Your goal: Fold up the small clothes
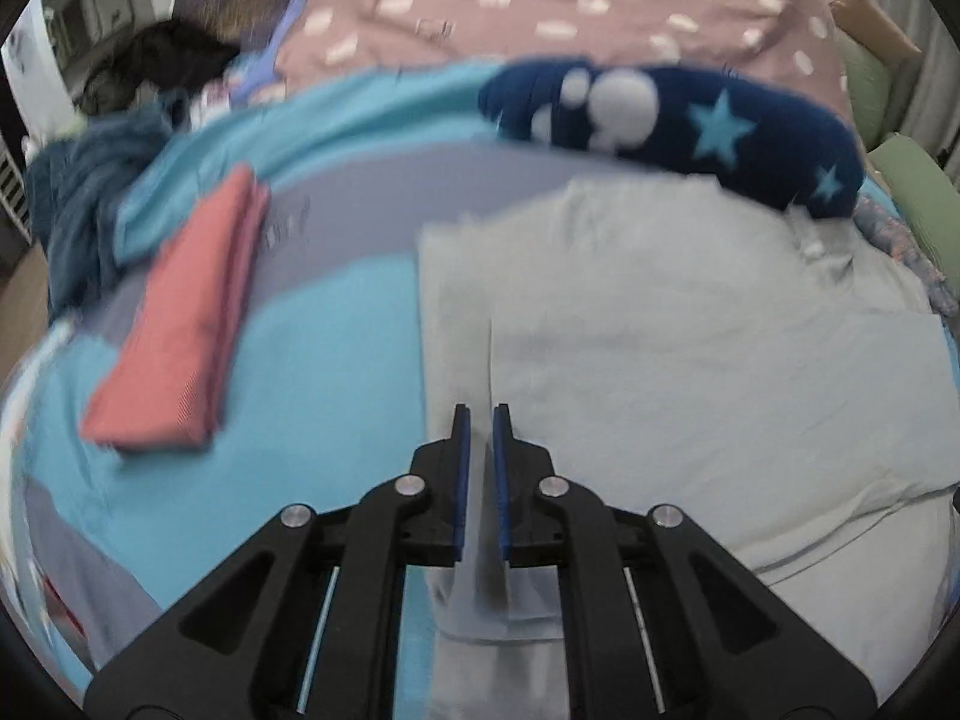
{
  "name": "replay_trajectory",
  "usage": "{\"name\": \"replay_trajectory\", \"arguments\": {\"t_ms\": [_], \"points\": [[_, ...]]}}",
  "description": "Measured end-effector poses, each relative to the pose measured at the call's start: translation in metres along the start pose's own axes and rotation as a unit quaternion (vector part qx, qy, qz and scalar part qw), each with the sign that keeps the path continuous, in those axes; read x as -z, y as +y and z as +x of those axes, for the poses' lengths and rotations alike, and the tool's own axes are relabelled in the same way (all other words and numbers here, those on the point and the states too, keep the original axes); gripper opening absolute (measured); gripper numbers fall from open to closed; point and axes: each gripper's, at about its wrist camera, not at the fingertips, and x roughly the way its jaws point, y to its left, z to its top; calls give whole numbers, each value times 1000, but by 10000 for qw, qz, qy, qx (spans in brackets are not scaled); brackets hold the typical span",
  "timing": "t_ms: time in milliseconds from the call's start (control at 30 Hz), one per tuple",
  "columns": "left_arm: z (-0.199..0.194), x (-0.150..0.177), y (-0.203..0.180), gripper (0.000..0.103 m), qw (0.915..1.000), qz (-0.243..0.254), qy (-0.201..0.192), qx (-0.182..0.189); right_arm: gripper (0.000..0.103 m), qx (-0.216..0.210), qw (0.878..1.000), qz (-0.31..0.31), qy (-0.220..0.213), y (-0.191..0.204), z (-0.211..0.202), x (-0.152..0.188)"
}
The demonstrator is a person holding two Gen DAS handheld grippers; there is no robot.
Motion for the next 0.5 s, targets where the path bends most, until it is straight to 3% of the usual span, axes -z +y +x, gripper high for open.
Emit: {"name": "replay_trajectory", "arguments": {"t_ms": [67,200,267,333,500], "points": [[-7,1,-7,12,9999,-70,-106,76,61,-92,10000,30,11,-2,1,1],[-41,-16,-59,38,9940,190,-518,943,64,-193,9998,44,-55,-2,2,4],[-56,-29,-110,48,9850,682,-628,1457,64,-224,9997,80,-82,-4,2,5],[-63,-40,-164,51,9738,1199,-629,1828,64,-232,9996,111,-108,-4,2,6],[-57,-51,-315,55,9445,2477,-412,2119,66,-304,9993,122,-162,-6,3,7]]}}
